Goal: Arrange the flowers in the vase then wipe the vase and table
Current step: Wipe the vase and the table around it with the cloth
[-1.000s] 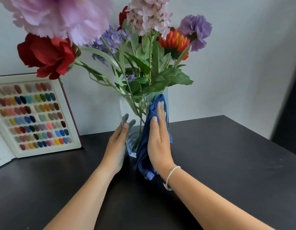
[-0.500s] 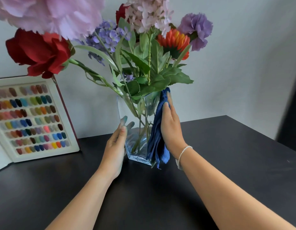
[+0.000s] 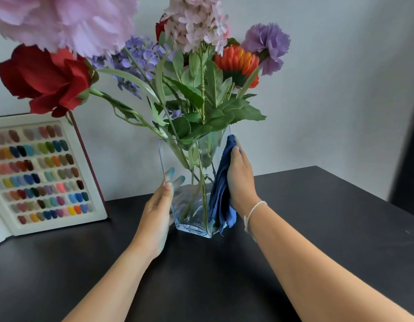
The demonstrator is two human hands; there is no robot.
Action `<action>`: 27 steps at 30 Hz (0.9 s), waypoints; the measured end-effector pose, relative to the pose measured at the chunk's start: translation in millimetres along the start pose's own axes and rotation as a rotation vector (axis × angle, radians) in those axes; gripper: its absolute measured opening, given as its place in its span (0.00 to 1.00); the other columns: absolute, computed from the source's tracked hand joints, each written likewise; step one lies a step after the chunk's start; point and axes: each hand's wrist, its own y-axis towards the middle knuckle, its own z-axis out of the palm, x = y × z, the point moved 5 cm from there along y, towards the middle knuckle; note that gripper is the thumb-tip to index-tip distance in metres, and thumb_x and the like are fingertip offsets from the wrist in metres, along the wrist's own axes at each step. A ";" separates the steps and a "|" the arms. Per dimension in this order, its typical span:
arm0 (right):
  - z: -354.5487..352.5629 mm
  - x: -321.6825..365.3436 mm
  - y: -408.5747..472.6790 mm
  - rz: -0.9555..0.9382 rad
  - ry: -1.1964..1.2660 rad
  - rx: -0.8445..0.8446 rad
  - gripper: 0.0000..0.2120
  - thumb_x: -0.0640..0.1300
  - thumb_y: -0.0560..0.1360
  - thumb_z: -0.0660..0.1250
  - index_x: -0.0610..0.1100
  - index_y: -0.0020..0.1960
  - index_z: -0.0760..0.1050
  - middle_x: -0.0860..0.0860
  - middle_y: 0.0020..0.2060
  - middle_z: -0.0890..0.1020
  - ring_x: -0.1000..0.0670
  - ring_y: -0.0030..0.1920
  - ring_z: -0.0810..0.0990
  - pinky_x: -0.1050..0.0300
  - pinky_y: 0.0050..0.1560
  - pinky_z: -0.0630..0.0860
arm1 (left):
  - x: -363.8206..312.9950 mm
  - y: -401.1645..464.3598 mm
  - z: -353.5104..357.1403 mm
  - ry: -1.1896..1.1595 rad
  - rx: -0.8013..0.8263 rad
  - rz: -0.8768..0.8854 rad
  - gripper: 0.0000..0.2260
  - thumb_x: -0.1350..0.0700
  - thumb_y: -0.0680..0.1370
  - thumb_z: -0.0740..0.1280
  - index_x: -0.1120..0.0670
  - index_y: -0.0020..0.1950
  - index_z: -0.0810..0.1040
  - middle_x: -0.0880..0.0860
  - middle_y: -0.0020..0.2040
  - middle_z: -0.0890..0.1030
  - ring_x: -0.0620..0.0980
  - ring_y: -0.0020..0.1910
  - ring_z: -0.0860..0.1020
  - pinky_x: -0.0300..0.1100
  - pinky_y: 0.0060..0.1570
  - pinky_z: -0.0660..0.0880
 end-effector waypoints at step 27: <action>17.4 -4.9 -68.4 -0.166 -0.087 0.066 0.20 0.48 0.80 0.48 0.56 0.72 0.58 0.64 0.70 0.62 0.63 0.71 0.58 0.67 0.70 0.54 | -8.3 -5.5 2.4 0.015 -0.025 0.013 0.21 0.37 0.69 0.60 0.32 0.62 0.69 0.41 0.64 0.76 0.48 0.69 0.70 0.52 0.72 0.60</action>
